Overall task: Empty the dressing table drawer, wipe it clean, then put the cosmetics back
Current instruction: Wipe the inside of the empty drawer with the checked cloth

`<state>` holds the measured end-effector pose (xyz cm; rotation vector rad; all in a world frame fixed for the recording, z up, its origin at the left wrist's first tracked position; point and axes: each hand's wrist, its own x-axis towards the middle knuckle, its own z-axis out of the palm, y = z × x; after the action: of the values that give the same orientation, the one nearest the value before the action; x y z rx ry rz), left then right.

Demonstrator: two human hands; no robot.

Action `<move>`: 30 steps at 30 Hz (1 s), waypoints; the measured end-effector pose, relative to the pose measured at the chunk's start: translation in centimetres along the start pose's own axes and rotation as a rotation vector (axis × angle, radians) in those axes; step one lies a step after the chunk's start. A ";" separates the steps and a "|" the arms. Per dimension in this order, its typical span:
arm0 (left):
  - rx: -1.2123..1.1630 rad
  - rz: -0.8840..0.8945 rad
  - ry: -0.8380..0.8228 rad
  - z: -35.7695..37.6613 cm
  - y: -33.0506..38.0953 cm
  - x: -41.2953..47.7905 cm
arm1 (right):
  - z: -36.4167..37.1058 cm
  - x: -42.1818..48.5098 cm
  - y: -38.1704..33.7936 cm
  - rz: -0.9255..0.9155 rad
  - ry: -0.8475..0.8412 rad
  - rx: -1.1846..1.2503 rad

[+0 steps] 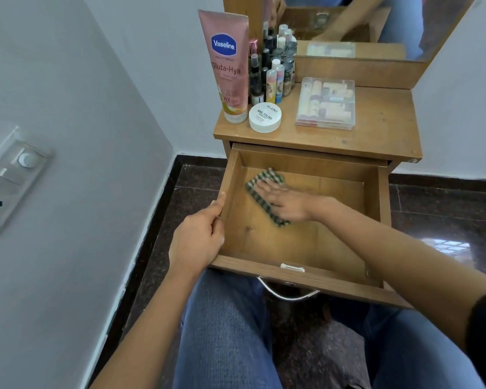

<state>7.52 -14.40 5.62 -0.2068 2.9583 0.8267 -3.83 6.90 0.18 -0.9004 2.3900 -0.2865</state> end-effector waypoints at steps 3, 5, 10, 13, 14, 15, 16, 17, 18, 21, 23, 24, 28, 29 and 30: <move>-0.016 0.011 0.013 0.1 0.1 0.0 | 0.7 1.2 -2.2 -0.073 -0.020 0.010; -0.022 0.013 0.020 0.1 0.3 0.0 | 1.1 0.5 -2.6 -0.159 -0.050 -0.025; -0.010 0.022 0.025 0.1 0.1 0.0 | 3.2 -3.3 -3.0 -0.296 -0.171 -0.074; -0.015 0.027 0.017 0.1 0.2 -0.2 | 3.6 -5.9 -2.1 -0.251 -0.231 -0.130; -0.014 0.030 0.015 0.0 0.2 -0.2 | 3.4 -6.8 -1.5 -0.216 -0.254 -0.157; -0.011 0.034 0.013 0.0 0.2 -0.2 | 3.2 -7.6 -0.8 -0.171 -0.272 -0.181; -0.007 0.038 0.014 0.0 0.2 -0.2 | 2.9 -8.2 0.0 -0.114 -0.278 -0.191; -0.002 0.043 0.018 0.1 0.3 -0.2 | 2.4 -8.7 1.0 -0.050 -0.261 -0.185; 0.006 0.046 0.022 0.1 0.3 -0.3 | 1.9 -8.9 1.9 0.017 -0.227 -0.174; 0.016 0.045 0.038 0.2 0.5 -0.4 | 0.2 -7.5 3.9 0.178 -0.107 -0.124; 0.026 0.044 0.044 0.2 0.5 -0.4 | -0.2 -5.8 3.6 0.216 -0.039 -0.054; 0.033 0.041 0.044 0.1 0.5 -0.3 | -0.2 -4.9 3.0 0.223 -0.009 -0.026; 0.046 0.028 0.035 0.2 0.4 -0.2 | 1.7 -3.2 -0.6 0.139 0.008 -0.035; 0.055 0.030 0.030 0.2 0.3 -0.1 | 2.4 -3.4 -1.5 0.091 -0.020 -0.038; 0.061 0.037 0.022 0.1 0.3 -0.2 | 3.0 -4.0 -2.2 0.054 -0.055 -0.036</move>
<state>7.64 -14.06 5.65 -0.1590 3.0111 0.7417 1.54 7.86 0.26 -0.8471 2.3711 -0.1963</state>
